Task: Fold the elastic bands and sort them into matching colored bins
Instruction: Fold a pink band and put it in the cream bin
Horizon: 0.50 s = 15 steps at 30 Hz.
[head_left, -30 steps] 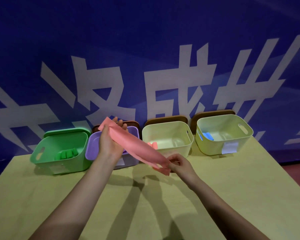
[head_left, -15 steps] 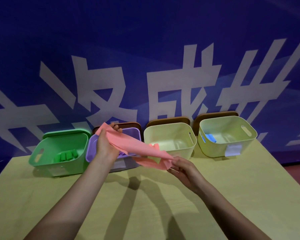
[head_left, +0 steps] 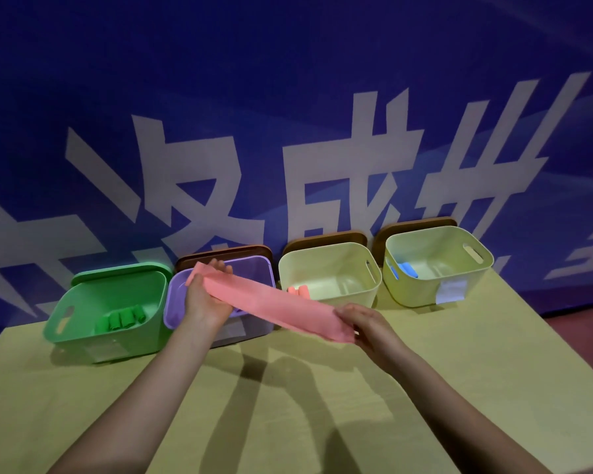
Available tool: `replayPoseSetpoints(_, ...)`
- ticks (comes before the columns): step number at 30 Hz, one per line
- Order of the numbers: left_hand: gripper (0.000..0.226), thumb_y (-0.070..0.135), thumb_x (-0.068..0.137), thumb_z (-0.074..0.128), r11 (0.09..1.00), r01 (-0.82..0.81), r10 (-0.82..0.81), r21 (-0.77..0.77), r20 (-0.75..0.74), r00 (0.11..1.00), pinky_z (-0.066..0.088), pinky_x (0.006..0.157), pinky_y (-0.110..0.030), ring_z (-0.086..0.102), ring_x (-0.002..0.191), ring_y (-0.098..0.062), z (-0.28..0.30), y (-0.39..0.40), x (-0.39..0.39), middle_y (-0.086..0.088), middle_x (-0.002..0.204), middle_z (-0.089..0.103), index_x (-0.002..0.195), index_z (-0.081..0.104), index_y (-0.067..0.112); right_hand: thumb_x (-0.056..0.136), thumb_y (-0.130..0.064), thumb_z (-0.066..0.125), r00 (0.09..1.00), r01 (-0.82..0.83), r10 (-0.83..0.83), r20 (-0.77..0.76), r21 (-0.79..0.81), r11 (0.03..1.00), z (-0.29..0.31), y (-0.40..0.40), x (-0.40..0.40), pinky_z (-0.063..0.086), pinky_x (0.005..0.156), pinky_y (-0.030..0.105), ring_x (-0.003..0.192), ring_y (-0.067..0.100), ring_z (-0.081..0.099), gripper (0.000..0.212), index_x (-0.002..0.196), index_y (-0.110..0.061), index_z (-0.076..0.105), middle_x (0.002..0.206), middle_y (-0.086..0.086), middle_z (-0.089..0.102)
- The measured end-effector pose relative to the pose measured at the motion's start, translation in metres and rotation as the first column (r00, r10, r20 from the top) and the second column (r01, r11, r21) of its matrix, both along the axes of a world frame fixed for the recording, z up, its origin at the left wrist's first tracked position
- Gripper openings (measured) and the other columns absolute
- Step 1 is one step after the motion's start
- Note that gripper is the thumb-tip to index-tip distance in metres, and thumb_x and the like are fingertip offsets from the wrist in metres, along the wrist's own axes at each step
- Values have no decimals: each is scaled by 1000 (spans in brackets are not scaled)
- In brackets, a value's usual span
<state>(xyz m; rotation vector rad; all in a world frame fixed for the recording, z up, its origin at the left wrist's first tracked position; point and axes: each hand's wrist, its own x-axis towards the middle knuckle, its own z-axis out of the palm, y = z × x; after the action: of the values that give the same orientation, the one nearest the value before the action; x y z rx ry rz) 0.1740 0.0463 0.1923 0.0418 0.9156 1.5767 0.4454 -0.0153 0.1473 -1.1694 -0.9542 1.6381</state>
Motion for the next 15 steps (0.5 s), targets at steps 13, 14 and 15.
replayPoseSetpoints(13,18,20,95,47,973,7,-44,229,158,986,50,71,-24,63,68,-12,31,13,13,2,71,67,88,63,15,68,-15,75,995,8,-2,-97,58,998,2,-6,8,44,51,20,56,16,46,24,67,-5,52,60,7,51)
replayPoseSetpoints(14,19,21,96,46,972,13,-47,234,140,989,50,71,-25,63,68,-12,35,12,15,2,72,67,89,63,16,65,-15,77,993,32,-25,-116,58,998,2,-6,9,44,49,20,55,17,46,25,66,-7,53,59,8,51)
replayPoseSetpoints(15,20,22,96,46,970,24,-56,242,125,991,49,72,-25,63,69,-12,39,10,18,3,73,67,90,63,16,62,-14,80,992,49,-41,-123,59,997,2,-6,10,45,49,20,54,17,47,27,67,-8,55,60,9,51)
